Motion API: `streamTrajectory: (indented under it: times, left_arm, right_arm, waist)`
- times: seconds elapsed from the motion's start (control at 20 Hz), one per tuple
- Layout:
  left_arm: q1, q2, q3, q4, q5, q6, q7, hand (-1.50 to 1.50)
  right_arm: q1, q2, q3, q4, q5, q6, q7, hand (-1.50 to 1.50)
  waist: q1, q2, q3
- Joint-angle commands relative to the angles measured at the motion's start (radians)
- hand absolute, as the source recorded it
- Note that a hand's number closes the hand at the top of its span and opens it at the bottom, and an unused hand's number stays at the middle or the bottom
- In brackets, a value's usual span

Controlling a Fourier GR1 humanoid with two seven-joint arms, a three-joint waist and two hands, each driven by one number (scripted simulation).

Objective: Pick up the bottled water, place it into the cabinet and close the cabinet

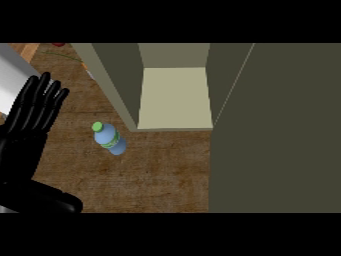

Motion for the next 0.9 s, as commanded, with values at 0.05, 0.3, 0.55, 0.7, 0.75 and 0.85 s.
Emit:
streamTrajectory:
  times: [0.05,0.3,0.55,0.7,0.75,0.85]
  left_arm:
    - [-0.025,0.033,0.036,-0.005,0.129,-0.025,0.158,-1.5]
    - [0.033,0.004,-0.021,-0.114,0.078,0.005,0.214,-1.5]
    - [0.093,-0.009,-0.03,-0.117,0.023,0.004,0.187,-1.5]
    - [0.15,-0.008,-0.002,-0.11,0.026,-0.031,0.14,-1.5]
    - [0.192,-0.03,-0.043,-0.129,-0.01,-0.02,0.138,-1.5]
    - [0.169,-0.047,-0.056,-0.05,-0.052,-0.025,0.079,-1.5]
  right_arm:
    - [0.165,-0.03,-0.001,-0.16,-0.124,0.051,0.125,-1.5]
    - [0.226,-0.02,0.012,-0.311,-0.127,0.024,0.22,-1.5]
    - [0.421,0.02,0.105,-0.366,-0.071,0.088,0.123,-1.5]
    - [0.455,0.001,0.058,-0.319,-0.112,0.135,0.055,-1.5]
    - [0.478,0.021,0.094,-0.35,-0.077,0.116,0.057,-1.5]
    - [0.449,0.008,0.078,-0.375,-0.103,0.099,0.105,-1.5]
  waist:
    - [0.001,-0.001,0.0]
    - [0.012,0.0,0.0]
    - [0.006,-0.001,0.0]
    - [0.008,-0.001,0.0]
    - [0.007,-0.001,0.0]
    - [0.007,0.0,0.0]
